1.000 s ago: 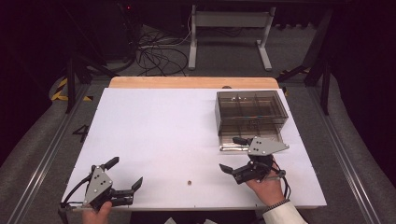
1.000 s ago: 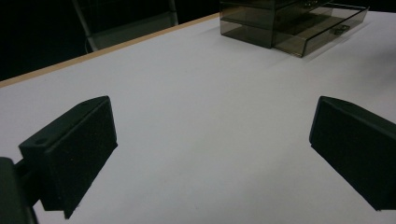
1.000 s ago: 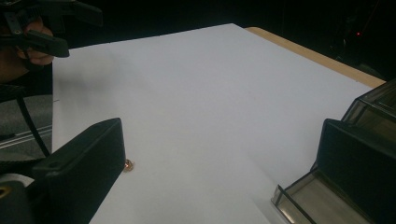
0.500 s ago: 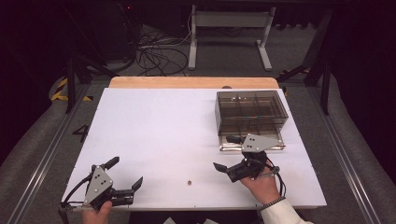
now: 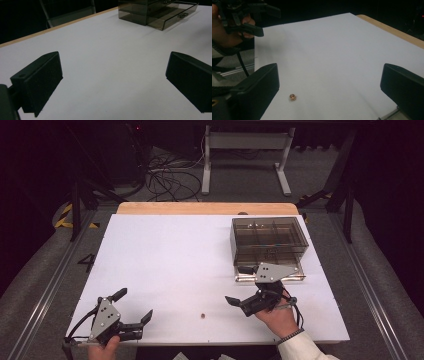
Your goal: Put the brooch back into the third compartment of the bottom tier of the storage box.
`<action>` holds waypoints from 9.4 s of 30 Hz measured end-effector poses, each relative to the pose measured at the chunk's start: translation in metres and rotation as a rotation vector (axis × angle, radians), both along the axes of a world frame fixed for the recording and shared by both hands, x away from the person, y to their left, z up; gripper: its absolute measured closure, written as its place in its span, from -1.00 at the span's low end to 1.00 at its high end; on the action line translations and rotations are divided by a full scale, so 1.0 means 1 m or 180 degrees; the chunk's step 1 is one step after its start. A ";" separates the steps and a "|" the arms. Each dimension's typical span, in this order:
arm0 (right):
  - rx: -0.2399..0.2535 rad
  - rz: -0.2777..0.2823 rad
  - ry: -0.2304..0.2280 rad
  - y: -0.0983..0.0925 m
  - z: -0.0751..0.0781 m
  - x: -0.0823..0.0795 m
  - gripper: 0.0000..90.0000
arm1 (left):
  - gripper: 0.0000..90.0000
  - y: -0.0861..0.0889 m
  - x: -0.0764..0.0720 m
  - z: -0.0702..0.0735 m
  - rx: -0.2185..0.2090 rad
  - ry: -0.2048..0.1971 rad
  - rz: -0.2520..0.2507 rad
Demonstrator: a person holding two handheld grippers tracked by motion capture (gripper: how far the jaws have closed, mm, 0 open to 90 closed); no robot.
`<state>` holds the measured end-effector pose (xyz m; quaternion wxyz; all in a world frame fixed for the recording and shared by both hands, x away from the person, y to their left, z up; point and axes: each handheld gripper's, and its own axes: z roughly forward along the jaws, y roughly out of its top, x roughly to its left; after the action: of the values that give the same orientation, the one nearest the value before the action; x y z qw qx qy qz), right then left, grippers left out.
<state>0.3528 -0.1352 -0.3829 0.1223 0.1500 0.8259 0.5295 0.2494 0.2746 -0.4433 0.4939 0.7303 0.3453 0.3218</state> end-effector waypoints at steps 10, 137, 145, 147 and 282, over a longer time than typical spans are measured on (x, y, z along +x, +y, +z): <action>-0.0444 0.0163 0.0273 0.012 0.002 0.007 -0.79 | -0.96 0.001 -0.001 0.000 -0.0007 -0.0007 0.0018; -0.1876 0.0647 0.0215 0.112 -0.027 -0.005 0.79 | -0.96 0.002 -0.001 0.001 -0.0023 -0.0006 0.0023; -0.1645 0.0565 0.0075 0.103 -0.015 -0.007 0.80 | -0.96 0.002 -0.001 0.001 -0.0022 -0.0007 0.0025; -0.1602 0.0547 0.0077 0.102 -0.013 -0.006 0.80 | -0.96 0.002 0.000 0.001 -0.0012 -0.0011 0.0027; -0.1363 -0.1840 0.0610 -0.126 0.005 0.085 0.79 | -0.96 0.001 0.001 0.000 -0.0026 0.0010 0.0042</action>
<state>0.4382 -0.2614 -0.3783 0.2175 0.3970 0.8492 0.2719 0.2502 0.2761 -0.4434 0.4942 0.7264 0.3522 0.3225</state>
